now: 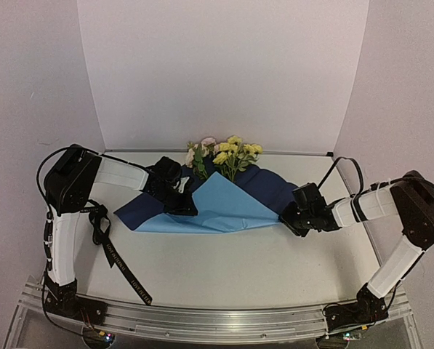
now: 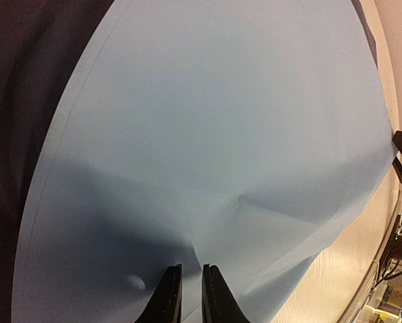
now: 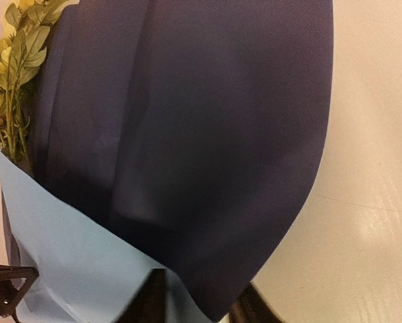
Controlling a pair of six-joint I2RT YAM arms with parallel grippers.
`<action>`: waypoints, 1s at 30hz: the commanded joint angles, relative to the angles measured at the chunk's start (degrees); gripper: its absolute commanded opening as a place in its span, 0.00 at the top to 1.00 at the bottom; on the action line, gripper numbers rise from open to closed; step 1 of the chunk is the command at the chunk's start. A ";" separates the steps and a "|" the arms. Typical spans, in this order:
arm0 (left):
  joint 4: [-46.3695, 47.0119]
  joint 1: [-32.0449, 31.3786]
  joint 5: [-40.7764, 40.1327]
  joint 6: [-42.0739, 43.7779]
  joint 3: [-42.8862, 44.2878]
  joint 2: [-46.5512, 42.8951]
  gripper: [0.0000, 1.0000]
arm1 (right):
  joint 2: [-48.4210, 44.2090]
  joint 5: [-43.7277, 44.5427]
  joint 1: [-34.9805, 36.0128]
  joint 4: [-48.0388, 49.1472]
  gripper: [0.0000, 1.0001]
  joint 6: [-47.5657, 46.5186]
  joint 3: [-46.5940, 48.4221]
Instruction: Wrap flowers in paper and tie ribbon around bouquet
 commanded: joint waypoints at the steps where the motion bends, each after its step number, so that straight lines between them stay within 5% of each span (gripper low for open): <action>1: -2.49 0.51 -3.47 1.24 0.19 2.16 0.87 | -3.41 -0.98 -0.55 -0.73 0.32 -0.58 -0.42; 10: -2.41 0.51 -3.30 1.58 0.58 2.15 0.87 | -0.76 -8.57 -3.95 20.09 0.29 8.38 -10.80; 16: -2.75 0.51 -3.47 1.93 1.01 1.90 0.87 | 5.25 -11.64 -6.78 30.50 0.45 10.59 -12.06; 27: -2.74 0.51 -3.05 2.88 1.94 0.74 0.87 | 2.09 -10.22 -6.87 30.89 0.78 8.61 -11.83; 29: -2.69 0.51 -2.33 3.25 2.56 0.49 0.86 | 1.26 -10.10 -6.82 30.08 0.71 7.90 -11.43; 30: -2.76 0.51 -2.12 3.43 2.89 0.42 0.86 | 0.82 -9.91 -6.84 29.89 0.60 7.65 -11.47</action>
